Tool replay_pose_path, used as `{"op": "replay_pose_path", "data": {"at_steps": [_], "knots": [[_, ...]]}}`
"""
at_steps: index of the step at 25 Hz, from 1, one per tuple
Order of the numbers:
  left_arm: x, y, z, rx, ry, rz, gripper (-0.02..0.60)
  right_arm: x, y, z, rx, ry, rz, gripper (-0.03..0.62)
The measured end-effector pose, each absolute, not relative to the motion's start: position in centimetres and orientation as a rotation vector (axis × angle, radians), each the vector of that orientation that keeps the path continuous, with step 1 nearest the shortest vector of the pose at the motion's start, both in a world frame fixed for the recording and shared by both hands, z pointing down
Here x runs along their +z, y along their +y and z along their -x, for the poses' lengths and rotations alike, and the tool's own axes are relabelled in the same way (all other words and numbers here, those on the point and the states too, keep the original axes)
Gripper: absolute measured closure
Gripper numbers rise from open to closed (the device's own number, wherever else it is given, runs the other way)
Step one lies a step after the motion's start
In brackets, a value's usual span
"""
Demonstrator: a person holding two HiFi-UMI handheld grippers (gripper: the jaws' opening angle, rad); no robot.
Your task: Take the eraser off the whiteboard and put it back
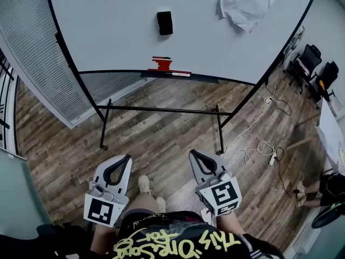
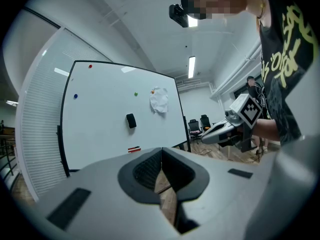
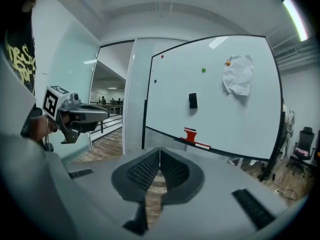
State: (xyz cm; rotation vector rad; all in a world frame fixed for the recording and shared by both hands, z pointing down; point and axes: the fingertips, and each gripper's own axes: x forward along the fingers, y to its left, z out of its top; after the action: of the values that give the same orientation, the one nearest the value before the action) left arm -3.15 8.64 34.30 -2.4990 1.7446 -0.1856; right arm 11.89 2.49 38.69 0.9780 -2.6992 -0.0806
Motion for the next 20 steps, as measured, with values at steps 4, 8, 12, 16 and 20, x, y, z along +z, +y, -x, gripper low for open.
{"op": "replay_pose_path", "data": {"at_steps": [4, 8, 12, 16, 20], "knots": [[34.6, 8.2, 3.5, -0.189, 1.747, 2.494, 0.574, 38.9, 2.0, -11.6, -0.109, -2.695, -0.977, 0.583], [34.4, 6.7, 4.2, -0.186, 1.735, 2.5, 0.574, 38.9, 0.7, -11.1, -0.107, -2.682, -0.992, 0.583], [34.1, 4.6, 5.2, -0.192, 1.714, 2.51, 0.574, 38.4, -1.1, -10.1, -0.125, -2.674, -0.996, 0.583], [33.7, 2.1, 6.2, -0.19, 1.684, 2.51, 0.574, 37.9, -3.2, -9.3, -0.105, -2.665, -1.04, 0.583], [33.2, -0.2, 7.2, -0.176, 1.664, 2.516, 0.574, 37.5, -5.2, -8.3, -0.1, -2.663, -1.065, 0.583]]}}
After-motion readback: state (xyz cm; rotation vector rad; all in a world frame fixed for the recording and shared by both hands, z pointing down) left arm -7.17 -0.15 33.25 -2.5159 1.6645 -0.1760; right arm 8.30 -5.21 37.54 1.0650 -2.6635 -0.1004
